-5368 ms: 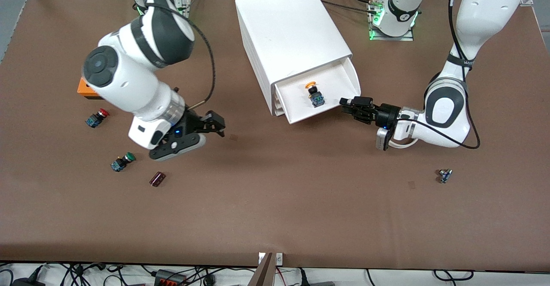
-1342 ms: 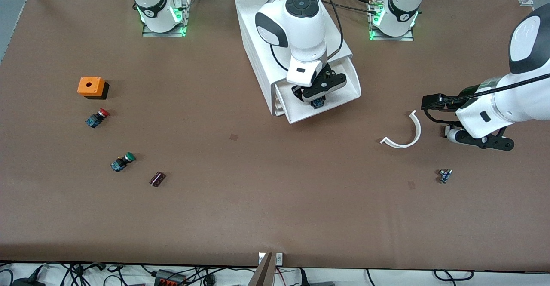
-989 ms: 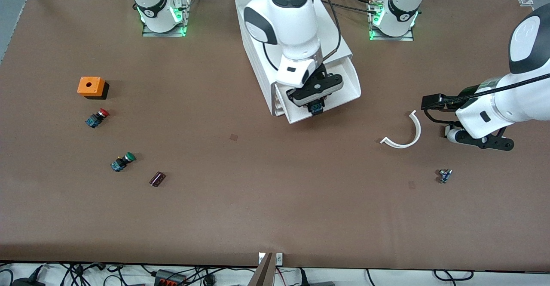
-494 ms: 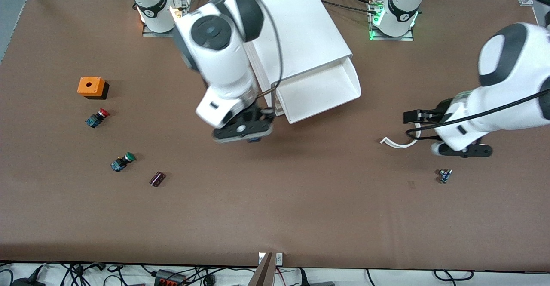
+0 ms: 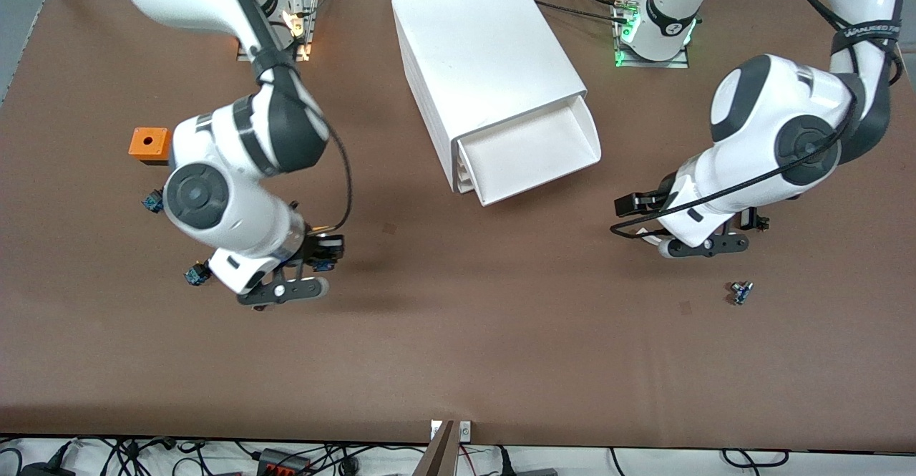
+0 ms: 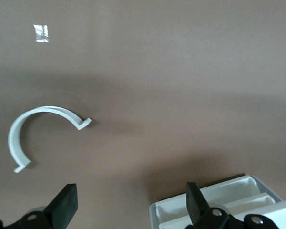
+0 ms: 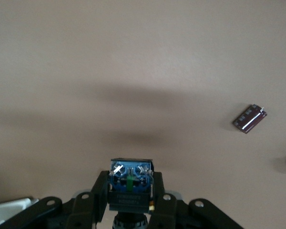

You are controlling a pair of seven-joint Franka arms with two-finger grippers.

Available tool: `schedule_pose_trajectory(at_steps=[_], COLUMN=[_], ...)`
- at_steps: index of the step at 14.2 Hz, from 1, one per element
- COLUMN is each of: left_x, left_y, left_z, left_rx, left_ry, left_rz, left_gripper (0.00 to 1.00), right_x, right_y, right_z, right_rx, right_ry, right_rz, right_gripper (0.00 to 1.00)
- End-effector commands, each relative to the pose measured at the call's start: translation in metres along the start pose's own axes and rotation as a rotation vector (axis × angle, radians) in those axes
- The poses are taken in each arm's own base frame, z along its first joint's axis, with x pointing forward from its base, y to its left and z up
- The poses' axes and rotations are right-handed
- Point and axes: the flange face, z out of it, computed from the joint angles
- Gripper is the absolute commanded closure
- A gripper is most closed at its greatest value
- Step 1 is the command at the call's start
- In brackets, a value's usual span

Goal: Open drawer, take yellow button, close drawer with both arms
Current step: 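Lift the button out with the right gripper while the left gripper approaches the drawer, then push the drawer shut with the left gripper while the right gripper lowers the button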

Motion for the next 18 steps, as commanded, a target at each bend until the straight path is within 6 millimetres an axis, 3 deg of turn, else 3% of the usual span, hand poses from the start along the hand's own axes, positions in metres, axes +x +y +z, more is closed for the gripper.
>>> schedule_pose_trajectory(at_steps=[1, 4, 6, 8, 11, 14, 18], left_x=[-0.016, -0.028, -0.048, -0.063, -0.077, -0.094, -0.121], left_y=[0.013, 0.033, 0.057, 0.07, 0.082, 0.089, 0.098], left_z=[0.012, 0.052, 0.075, 0.087, 0.09, 0.092, 0.115], left_rx=[-0.018, -0.034, -0.057, -0.065, -0.065, -0.054, -0.02], left_ry=[0.032, 0.057, 0.068, 0.066, 0.06, 0.056, 0.015], left_rz=[-0.069, -0.085, -0.156, -0.204, -0.198, -0.175, -0.158], left_gripper=[0.0, 0.0, 0.0, 0.0, 0.0, 0.0, 0.0], right_x=[-0.007, -0.015, -0.02, -0.027, -0.042, -0.048, -0.05], right_y=[0.032, 0.058, 0.063, 0.067, 0.061, 0.058, 0.067], right_z=[0.036, 0.083, 0.105, 0.126, 0.169, 0.185, 0.194], right_rx=[0.051, 0.034, 0.025, 0.01, -0.024, -0.054, -0.113], right_ry=[-0.073, -0.121, -0.13, -0.136, -0.109, -0.084, -0.074], right_rz=[-0.035, 0.0, 0.019, 0.026, 0.011, 0.007, -0.028], right_gripper=[1.0, 1.0, 1.0, 1.0, 1.0, 1.0, 1.0])
